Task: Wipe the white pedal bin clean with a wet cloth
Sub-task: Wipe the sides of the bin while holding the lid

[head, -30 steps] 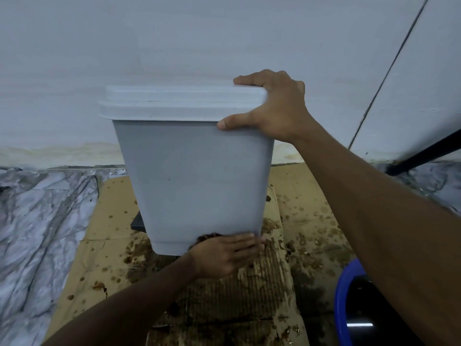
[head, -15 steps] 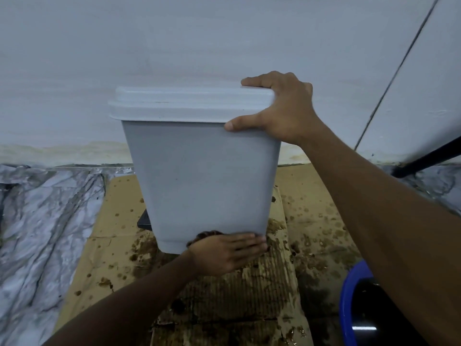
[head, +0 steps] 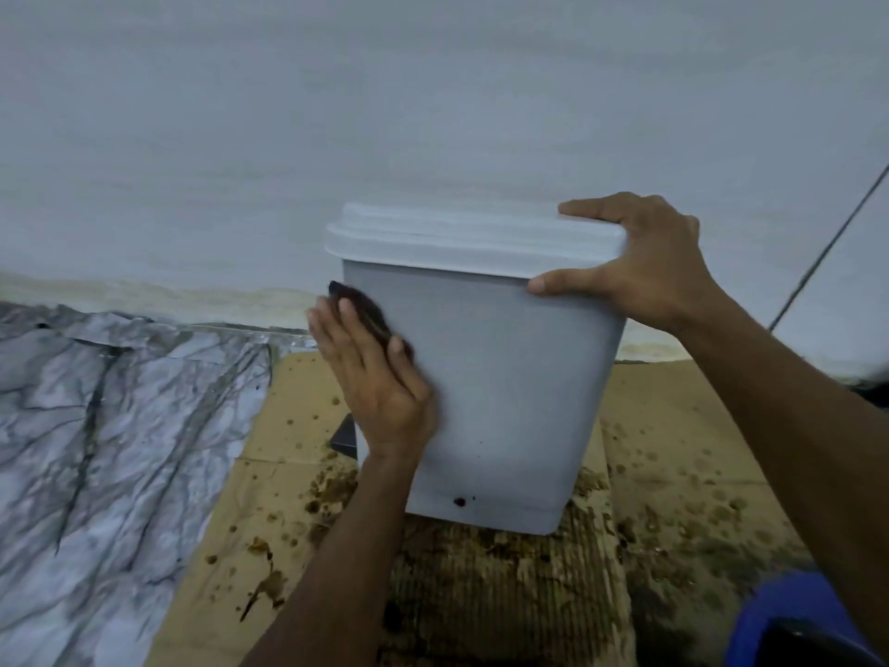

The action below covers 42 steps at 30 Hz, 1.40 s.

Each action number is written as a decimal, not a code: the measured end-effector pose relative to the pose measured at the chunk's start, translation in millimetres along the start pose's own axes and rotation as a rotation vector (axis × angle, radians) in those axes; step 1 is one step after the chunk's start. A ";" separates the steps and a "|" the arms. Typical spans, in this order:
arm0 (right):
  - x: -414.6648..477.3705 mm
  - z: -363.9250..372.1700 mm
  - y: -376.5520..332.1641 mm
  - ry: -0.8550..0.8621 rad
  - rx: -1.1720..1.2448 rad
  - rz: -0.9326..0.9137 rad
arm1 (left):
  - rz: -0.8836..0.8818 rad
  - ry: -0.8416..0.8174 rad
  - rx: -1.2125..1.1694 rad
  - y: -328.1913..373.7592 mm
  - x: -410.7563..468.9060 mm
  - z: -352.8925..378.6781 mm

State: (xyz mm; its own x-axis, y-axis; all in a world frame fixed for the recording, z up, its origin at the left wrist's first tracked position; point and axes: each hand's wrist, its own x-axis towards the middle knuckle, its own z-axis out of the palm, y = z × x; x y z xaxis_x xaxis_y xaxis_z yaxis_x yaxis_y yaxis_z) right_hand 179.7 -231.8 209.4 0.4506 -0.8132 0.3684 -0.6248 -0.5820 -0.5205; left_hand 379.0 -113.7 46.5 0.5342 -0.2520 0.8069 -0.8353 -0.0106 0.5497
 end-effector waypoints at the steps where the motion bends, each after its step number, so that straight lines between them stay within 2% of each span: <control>1: 0.4 0.4 0.6 0.003 0.001 -0.001 | -0.156 0.071 -0.009 -0.1 3.0 0.4; 4: 1.1 0.6 0.8 0.007 0.016 0.004 | -0.642 0.217 -0.123 5.5 5.8 -1.5; 5: 0.9 0.4 0.9 0.007 0.023 0.007 | -0.745 0.238 -0.166 8.9 5.0 -3.1; 6: 0.8 0.6 1.3 0.009 0.032 0.009 | -0.778 0.237 -0.185 12.6 2.8 -3.6; 7: 0.5 0.8 1.7 0.011 0.041 0.011 | -0.739 0.217 -0.185 16.3 -1.2 -2.7; 9: -0.3 0.9 2.6 0.016 0.049 0.016 | -0.494 0.108 -0.123 23.0 -17.4 0.8; 14: 1.0 0.9 5.0 0.039 0.053 0.023 | 0.323 -0.340 -0.029 0.4 -61.7 5.0; 20: 2.3 0.8 1.9 0.045 0.073 0.034 | 1.064 -0.798 -0.037 -48.4 -90.4 -15.8; 22: 1.6 1.0 3.3 0.047 0.081 0.034 | 1.236 -0.912 -0.072 -57.2 -101.6 -24.6; 27: 1.4 1.0 2.8 0.035 0.076 0.045 | 1.411 -1.046 -0.153 -50.8 -112.7 -47.9; 29: 1.1 -0.3 2.6 0.026 0.073 0.050 | 1.391 -1.062 -0.159 -46.9 -107.2 -58.6; 31: 0.9 -0.2 2.7 0.024 0.063 0.046 | 1.220 -1.004 -0.193 -38.5 -89.5 -61.6; 34: 1.0 1.2 1.9 0.034 0.066 0.047 | 0.931 -0.770 -0.118 -27.9 -44.2 -48.1; 36: 0.7 0.9 1.6 0.038 0.072 0.046 | 0.800 -0.627 -0.044 -23.2 -21.0 -33.1; 39: -0.2 1.4 2.8 0.042 0.078 0.039 | 0.825 -0.586 -0.007 -23.5 -27.5 -14.7; 42: 1.9 2.5 4.6 0.059 0.066 0.031 | 1.040 -0.720 -0.061 -31.9 -58.5 -8.9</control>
State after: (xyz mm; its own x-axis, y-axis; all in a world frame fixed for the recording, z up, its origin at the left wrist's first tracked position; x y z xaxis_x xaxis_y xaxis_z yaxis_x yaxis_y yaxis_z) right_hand 179.2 -236.0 205.8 0.3922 -0.8308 0.3949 -0.5938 -0.5566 -0.5811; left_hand 375.5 -90.0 -16.4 -0.5760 -0.5825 0.5735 -0.7995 0.5475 -0.2468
